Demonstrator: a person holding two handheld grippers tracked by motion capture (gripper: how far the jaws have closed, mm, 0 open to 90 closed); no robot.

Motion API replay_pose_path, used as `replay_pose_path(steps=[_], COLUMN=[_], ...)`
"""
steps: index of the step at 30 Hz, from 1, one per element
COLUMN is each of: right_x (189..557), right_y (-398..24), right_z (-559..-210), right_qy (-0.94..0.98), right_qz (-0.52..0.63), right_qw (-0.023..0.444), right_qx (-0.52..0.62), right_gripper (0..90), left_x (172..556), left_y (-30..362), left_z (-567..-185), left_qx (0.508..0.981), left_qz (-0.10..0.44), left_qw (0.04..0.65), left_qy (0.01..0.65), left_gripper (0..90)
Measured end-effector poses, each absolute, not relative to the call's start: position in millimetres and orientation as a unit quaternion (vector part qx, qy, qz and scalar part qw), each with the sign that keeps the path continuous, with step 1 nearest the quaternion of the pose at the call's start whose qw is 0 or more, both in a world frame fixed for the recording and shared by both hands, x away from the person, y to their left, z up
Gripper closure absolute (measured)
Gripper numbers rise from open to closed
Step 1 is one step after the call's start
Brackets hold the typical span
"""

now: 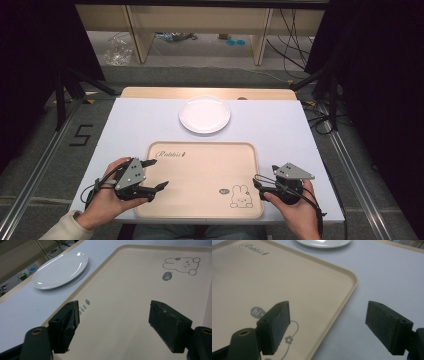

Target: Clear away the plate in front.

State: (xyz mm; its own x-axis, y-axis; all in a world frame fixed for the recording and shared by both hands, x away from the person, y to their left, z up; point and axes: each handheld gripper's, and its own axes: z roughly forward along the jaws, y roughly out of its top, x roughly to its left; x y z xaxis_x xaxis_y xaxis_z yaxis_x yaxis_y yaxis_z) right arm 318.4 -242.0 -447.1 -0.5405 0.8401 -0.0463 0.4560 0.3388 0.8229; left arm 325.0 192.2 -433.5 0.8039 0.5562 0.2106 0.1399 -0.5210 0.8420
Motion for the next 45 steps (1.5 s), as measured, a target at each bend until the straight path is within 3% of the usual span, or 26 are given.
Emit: replay_pose_path(steps=[22,45], right_x=[318,318], right_y=[-241,-241], right_z=[-447,-447], right_qy=[0.783,0.784], right_qz=[0.394,0.391], right_qw=[0.247,0.246], right_qx=[0.413,0.415], right_gripper=[21.0,21.0], left_x=[339,405], left_y=[180,133], left_z=[-426,-420], left_qx=[0.865,0.890], left_qz=[0.243,0.281], left_qw=[0.396,0.326], left_qy=[0.187,0.148], left_gripper=[25.6,31.4])
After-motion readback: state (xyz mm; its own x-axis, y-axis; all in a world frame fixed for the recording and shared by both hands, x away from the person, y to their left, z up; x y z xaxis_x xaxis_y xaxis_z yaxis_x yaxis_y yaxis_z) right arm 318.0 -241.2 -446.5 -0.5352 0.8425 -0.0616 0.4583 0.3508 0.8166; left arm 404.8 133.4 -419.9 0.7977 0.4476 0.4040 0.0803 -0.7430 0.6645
